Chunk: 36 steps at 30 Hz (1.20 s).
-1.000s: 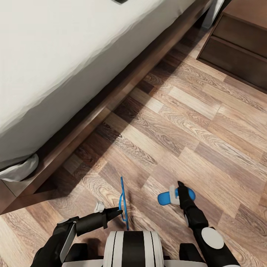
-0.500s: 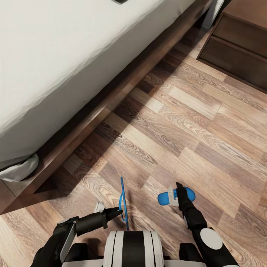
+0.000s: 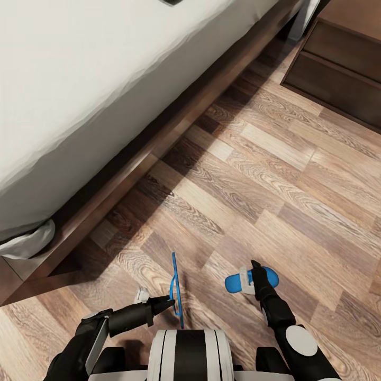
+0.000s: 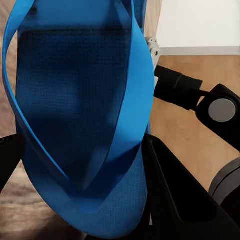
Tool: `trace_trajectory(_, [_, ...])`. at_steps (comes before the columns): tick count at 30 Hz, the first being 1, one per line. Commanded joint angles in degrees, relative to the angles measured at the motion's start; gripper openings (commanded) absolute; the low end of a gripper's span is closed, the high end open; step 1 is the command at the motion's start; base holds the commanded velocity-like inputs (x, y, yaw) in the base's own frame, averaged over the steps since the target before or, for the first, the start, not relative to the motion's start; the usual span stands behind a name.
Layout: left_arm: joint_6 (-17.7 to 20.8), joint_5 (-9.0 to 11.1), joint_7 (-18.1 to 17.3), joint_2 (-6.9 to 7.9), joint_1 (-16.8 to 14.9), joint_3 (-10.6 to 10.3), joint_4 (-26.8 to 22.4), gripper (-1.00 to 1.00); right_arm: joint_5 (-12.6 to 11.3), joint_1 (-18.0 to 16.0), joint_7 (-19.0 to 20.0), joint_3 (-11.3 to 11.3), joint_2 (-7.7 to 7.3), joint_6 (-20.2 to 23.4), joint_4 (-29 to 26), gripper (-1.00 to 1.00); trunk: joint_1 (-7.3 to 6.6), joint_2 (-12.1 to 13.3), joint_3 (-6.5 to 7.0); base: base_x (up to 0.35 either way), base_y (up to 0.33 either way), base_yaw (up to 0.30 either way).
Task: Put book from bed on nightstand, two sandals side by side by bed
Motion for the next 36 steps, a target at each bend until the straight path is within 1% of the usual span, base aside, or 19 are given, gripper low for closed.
trace_trajectory(1, [0.5,0.1,-0.2,-0.03,0.0,0.1,0.0,-1.0,0.4,0.0,0.3,0.2,-0.07,0.3,-0.1,1.0,-0.01,0.0,-0.03,-0.005,0.0,0.0])
trace_trajectory(36, [0.5,0.0,-0.2,-0.03,0.0,0.0,0.0,-1.0,0.3,0.0,0.3,0.2,-0.07,0.3,0.0,1.0,-0.01,0.0,-0.03,-0.008,0.0,0.0])
